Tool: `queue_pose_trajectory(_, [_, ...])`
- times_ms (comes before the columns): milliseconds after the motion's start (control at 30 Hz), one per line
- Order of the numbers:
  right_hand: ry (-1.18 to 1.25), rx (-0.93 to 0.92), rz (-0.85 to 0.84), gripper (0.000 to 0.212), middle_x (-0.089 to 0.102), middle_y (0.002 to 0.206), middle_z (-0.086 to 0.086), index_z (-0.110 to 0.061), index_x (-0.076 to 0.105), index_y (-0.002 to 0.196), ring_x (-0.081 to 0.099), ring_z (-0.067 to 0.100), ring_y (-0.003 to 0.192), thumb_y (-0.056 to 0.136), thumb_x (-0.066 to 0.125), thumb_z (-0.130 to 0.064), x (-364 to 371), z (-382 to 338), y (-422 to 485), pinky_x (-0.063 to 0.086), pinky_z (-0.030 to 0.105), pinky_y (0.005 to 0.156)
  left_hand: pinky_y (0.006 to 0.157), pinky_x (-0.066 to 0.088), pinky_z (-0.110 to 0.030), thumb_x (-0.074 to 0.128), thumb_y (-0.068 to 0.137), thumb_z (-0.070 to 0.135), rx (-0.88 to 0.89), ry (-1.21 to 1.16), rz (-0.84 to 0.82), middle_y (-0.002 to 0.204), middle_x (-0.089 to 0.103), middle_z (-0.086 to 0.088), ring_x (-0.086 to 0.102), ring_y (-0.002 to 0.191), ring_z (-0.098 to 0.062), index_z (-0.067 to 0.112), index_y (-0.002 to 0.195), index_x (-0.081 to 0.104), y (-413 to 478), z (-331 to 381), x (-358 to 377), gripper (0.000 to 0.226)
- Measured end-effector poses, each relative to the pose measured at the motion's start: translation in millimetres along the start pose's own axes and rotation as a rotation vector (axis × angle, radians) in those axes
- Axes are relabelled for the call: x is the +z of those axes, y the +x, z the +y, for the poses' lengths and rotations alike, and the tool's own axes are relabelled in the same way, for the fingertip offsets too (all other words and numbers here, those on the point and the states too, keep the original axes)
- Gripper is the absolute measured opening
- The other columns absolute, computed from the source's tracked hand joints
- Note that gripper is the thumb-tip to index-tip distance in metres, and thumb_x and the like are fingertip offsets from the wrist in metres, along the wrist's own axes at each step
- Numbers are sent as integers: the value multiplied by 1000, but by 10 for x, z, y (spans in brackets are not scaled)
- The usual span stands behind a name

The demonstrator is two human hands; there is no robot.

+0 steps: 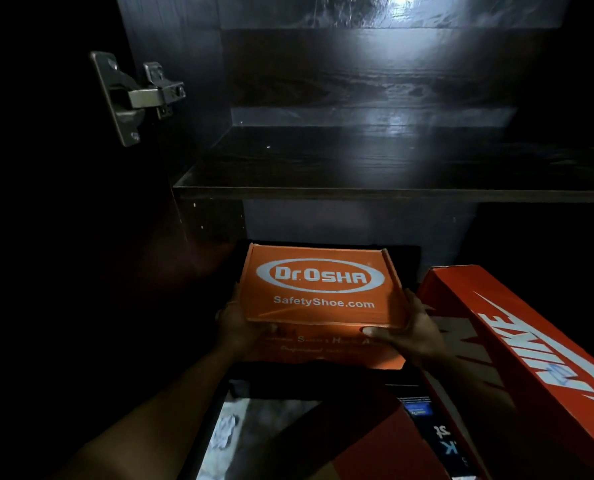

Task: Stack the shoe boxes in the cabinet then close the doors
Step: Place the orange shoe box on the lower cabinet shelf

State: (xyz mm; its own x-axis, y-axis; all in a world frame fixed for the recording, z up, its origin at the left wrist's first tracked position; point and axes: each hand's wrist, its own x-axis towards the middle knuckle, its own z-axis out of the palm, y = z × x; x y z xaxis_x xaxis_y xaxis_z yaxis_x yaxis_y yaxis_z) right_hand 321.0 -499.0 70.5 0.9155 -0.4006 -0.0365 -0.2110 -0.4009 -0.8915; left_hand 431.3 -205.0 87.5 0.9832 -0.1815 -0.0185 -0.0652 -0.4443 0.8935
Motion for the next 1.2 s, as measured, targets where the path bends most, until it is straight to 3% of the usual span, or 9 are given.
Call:
queue_pose_trajectory(133, [-19,73,13,104,57,123,-5,-19,32,148,56,-4,88,64,93,-23,44,108,21,50,11,61,93,46,-37,79,75,-7,-68,120,40,123,64,-21,62,114,-35,2,129,56,79,-96,72,60])
queue_pose_trajectory(300, [-105,135,90,104,57,126,-1,-16,37,142,56,15,104,58,97,-25,127,165,-27,47,30,82,101,44,-42,67,89,6,-57,391,38,133,54,-21,54,126,-38,1,136,47,1,-127,128,51])
queue_pose_trajectory(400, [-178,156,139,112,50,138,7,-20,38,139,57,27,117,47,97,-46,188,169,-92,53,43,94,99,48,-43,66,93,17,-63,593,15,135,49,-20,55,122,-37,7,135,50,-69,-108,124,47])
queue_pose_trajectory(500, [-229,173,158,105,45,138,12,-16,40,141,53,34,121,56,96,-41,200,121,-115,50,47,98,98,51,-44,65,93,20,-47,636,31,133,51,-19,57,119,-36,7,133,51,-86,-107,125,44])
queue_pose_trajectory(700, [-241,207,155,107,52,135,12,-21,39,140,57,33,119,53,93,-50,234,138,-69,53,52,97,104,44,-47,62,96,20,-102,485,54,142,42,-21,50,128,-39,8,142,42,-83,-80,203,52])
queue_pose_trajectory(867, [-207,115,130,94,58,130,2,-27,45,141,58,25,119,60,85,-56,297,182,5,55,48,93,109,37,-42,63,90,9,5,301,20,143,45,-19,43,132,-35,11,149,35,25,-273,209,66])
queue_pose_trajectory(1000, [-168,86,63,74,59,118,-8,-26,45,139,62,16,111,77,84,-31,282,106,-15,47,18,72,105,40,-35,67,87,1,31,173,-41,137,54,-8,51,127,-26,13,152,31,8,-295,204,76])
queue_pose_trajectory(1100, [-182,101,19,61,51,106,-11,-29,39,128,55,14,104,84,78,-14,160,18,-87,42,17,72,105,43,-38,71,85,3,23,115,-99,134,57,-7,53,125,-24,14,149,37,-23,-308,188,74])
queue_pose_trajectory(1200, [-208,94,-38,64,55,112,-7,-20,44,138,59,20,110,84,79,-18,35,-87,-123,45,24,78,105,48,-46,81,75,25,65,160,-128,133,60,-3,56,124,-22,21,143,45,-24,-265,102,76])
